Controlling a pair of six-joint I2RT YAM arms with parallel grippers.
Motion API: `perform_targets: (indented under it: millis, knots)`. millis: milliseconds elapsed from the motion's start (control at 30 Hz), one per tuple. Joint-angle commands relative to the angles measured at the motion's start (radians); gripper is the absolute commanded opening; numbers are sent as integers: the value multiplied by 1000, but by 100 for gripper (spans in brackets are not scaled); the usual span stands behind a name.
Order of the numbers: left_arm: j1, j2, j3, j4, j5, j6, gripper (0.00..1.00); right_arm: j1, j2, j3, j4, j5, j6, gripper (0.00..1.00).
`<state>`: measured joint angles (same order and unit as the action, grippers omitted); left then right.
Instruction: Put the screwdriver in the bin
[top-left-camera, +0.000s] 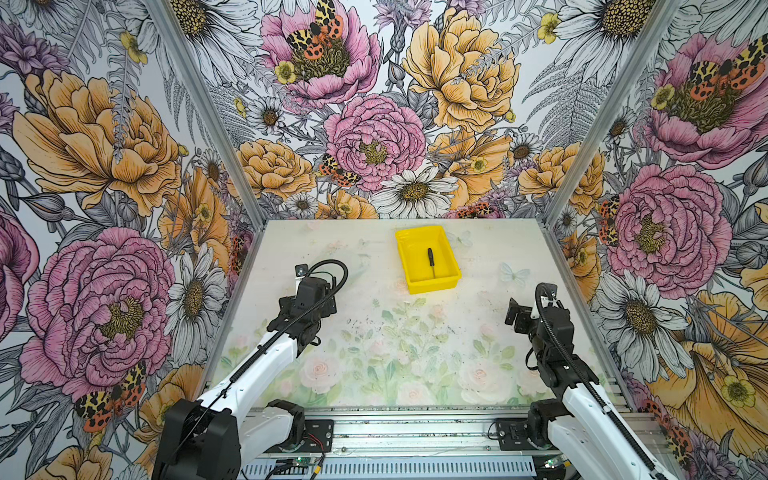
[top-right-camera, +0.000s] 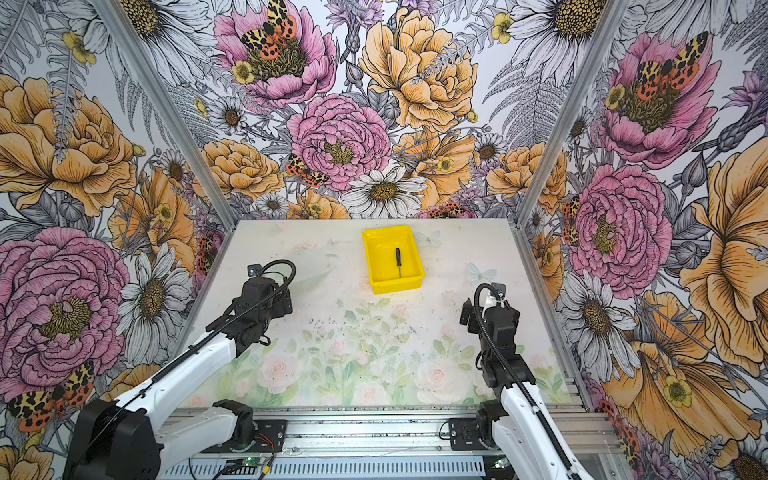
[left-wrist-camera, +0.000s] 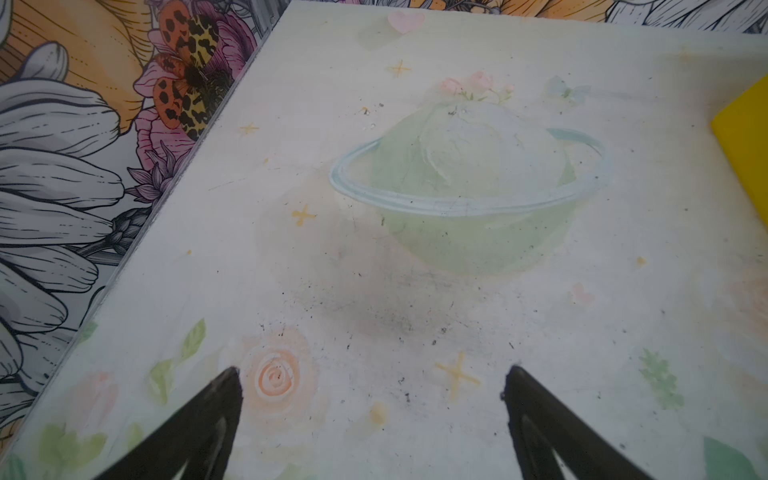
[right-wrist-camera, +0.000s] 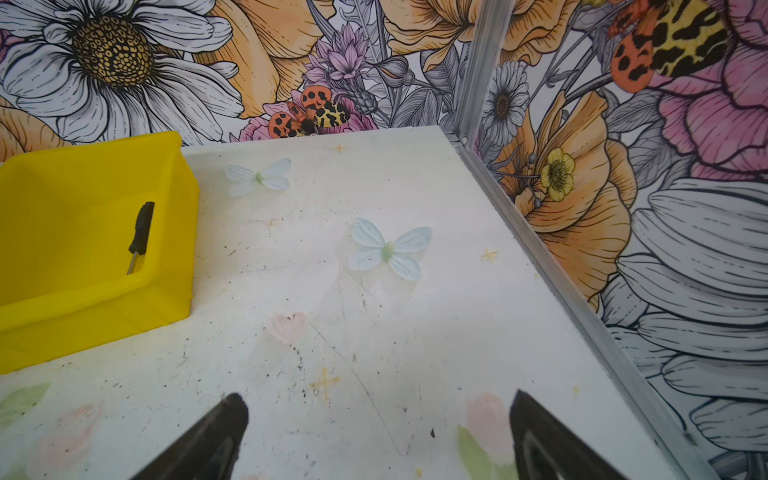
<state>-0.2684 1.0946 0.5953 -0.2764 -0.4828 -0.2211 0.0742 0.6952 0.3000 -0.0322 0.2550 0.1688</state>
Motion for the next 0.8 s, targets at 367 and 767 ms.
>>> perform_targets:
  millis: [367, 767]
  knots:
    - [165, -70, -314, 683, 184, 276, 99, -164, 381, 11, 414, -242, -75, 99]
    - [259, 234, -259, 1070, 335, 208, 99, -184, 808, 198, 684, -381, -52, 99]
